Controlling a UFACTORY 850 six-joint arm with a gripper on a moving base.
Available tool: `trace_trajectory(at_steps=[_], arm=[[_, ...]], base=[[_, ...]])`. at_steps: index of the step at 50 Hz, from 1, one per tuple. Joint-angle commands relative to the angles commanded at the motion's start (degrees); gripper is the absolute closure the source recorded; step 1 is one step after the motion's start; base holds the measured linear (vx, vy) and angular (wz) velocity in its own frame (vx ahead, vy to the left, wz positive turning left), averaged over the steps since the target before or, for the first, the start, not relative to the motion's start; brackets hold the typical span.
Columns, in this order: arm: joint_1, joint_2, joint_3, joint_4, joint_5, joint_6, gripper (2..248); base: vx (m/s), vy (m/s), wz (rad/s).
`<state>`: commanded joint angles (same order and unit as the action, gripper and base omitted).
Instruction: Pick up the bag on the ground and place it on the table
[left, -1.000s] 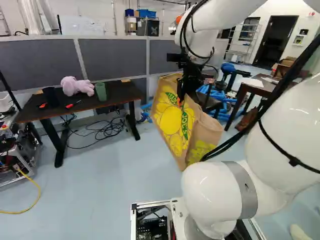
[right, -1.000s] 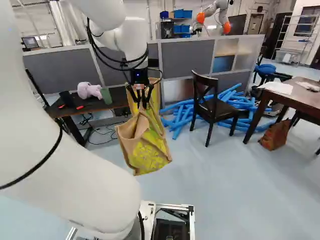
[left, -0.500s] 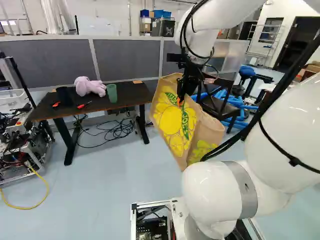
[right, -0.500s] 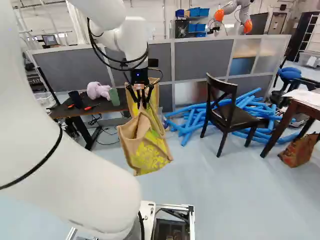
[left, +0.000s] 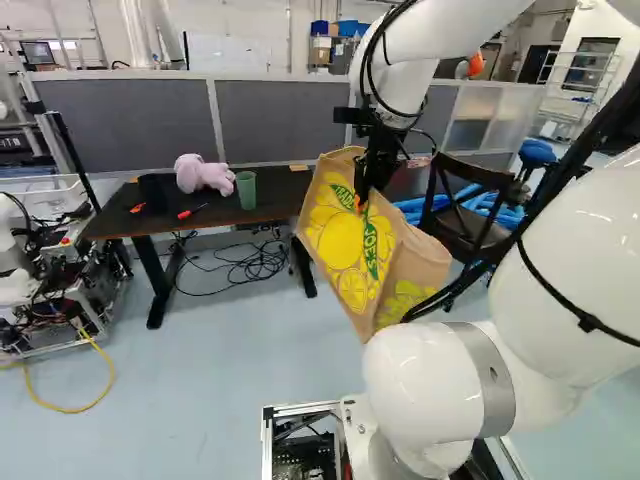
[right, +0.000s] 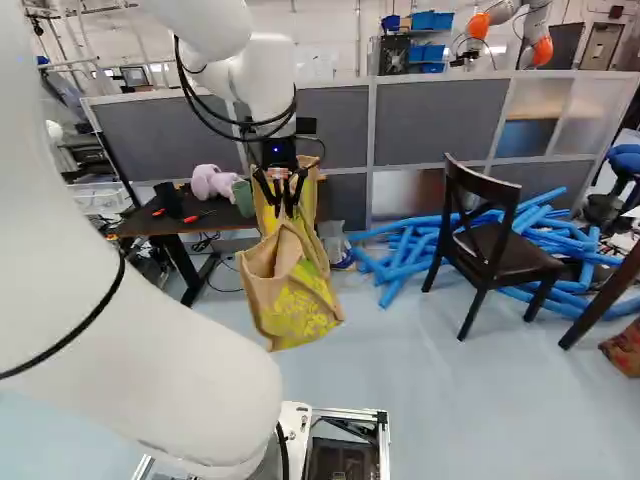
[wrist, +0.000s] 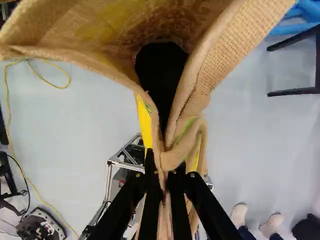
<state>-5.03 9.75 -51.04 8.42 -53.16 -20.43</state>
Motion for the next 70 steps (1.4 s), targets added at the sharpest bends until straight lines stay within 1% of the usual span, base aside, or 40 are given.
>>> trace_trajectory(at_steps=[17, 39, 60, 70], arm=[[0.0, 0.0, 0.0, 0.0, 0.0, 0.0, 226], [0.0, 0.0, 0.0, 0.0, 0.0, 0.0, 226], [0.0, 0.0, 0.0, 0.0, 0.0, 0.0, 226], [0.0, 0.0, 0.0, 0.0, 0.0, 0.0, 226]], base=[[0.198, 0.038, 0.189], [0.142, -0.103, 0.008], [0.151, -0.048, -0.002], [0.165, -0.004, -0.01]])
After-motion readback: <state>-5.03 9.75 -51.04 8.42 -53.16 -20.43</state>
